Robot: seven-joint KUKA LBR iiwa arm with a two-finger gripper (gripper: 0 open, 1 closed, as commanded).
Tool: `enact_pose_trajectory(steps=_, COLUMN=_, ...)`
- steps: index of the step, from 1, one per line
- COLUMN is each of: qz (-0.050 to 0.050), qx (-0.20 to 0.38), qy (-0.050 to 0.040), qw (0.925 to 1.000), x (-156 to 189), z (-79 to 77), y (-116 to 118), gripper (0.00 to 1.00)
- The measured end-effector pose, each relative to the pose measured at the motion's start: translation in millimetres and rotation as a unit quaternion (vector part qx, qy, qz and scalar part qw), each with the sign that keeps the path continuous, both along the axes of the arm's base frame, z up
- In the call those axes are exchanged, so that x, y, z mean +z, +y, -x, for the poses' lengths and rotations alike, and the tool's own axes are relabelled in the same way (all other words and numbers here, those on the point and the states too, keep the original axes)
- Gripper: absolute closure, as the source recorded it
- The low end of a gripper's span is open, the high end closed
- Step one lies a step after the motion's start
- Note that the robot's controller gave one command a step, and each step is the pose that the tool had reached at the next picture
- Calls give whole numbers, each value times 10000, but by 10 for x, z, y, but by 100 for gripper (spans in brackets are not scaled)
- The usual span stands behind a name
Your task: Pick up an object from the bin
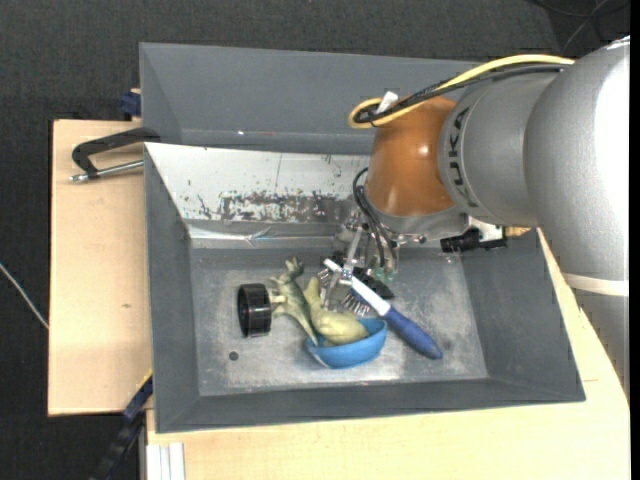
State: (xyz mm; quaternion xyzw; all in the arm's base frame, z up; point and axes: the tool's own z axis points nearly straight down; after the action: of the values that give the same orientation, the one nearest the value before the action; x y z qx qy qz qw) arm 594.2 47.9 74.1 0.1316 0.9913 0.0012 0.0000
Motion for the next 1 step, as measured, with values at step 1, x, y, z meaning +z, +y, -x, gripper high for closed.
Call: enact_pose_trajectory(steps=1, qz=2, qx=7, qy=-4, qw=10000, x=21, z=-10, y=6, gripper=0)
